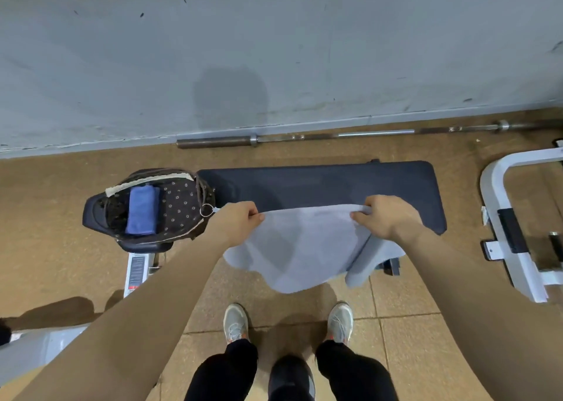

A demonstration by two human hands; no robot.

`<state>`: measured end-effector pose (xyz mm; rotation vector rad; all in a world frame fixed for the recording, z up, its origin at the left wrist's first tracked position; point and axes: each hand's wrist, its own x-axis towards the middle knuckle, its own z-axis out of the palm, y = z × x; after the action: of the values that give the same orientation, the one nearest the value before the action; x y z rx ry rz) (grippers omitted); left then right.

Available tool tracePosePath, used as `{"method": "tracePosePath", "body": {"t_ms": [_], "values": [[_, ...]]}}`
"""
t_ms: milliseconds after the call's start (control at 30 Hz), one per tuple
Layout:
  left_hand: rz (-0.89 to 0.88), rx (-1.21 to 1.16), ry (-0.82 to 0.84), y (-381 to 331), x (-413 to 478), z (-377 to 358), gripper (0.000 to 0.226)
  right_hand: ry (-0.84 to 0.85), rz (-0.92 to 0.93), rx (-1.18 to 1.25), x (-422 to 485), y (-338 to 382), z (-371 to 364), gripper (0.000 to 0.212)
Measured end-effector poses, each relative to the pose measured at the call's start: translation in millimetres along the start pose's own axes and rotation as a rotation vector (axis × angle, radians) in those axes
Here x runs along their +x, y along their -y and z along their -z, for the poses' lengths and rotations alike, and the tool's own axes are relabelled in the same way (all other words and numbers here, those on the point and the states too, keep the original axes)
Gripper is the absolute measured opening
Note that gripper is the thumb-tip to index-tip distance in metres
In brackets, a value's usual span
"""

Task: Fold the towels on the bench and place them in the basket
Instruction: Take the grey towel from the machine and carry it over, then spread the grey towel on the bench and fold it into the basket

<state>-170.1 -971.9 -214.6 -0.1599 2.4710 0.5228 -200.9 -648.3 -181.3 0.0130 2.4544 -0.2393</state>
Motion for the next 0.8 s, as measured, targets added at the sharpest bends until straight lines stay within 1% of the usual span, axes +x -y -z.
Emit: {"method": "tracePosePath", "body": {"t_ms": [67,100,267,333,433,467,533,600,700,800], "values": [[-0.012,-0.031,-0.054,10.6,45.0,-24.5,0.027,-0.01,-0.028,-0.012,47.1,-0.4,-24.7,0.037],[-0.02,-0.056,-0.095,14.8,68.2,-35.9,0.025,-0.042,-0.044,-0.005,70.9,-1.5,-36.2,0.036],[-0.047,-0.261,-0.328,27.6,177.9,-78.0,0.019,-0.294,-0.035,0.08,176.8,-4.4,-75.1,0.036],[-0.062,-0.286,-0.405,30.5,212.9,-85.1,0.02,-0.382,-0.017,0.073,210.7,-2.4,-81.7,0.036],[-0.101,-0.3,-0.549,37.7,250.5,-89.4,0.022,-0.499,0.014,0.036,248.5,1.7,-92.6,0.03],[-0.107,-0.305,-0.58,41.3,258.6,-91.7,0.021,-0.528,0.0,0.014,256.5,2.9,-97.8,0.028],[-0.128,-0.291,-0.627,49.1,267.6,-100.3,0.03,-0.574,-0.04,-0.012,266.1,4.4,-111.8,0.038],[-0.163,-0.264,-0.674,58.5,266.2,-111.6,0.036,-0.624,-0.027,0.006,270.1,6.9,-128.3,0.047],[-0.189,-0.26,-0.705,75.9,252.5,-128.0,0.032,-0.642,0.071,0.054,264.6,18.7,-148.2,0.047],[-0.174,-0.177,-0.698,90.3,230.1,-142.0,0.034,-0.602,0.135,0.106,247.7,32.5,-164.0,0.041]]}}
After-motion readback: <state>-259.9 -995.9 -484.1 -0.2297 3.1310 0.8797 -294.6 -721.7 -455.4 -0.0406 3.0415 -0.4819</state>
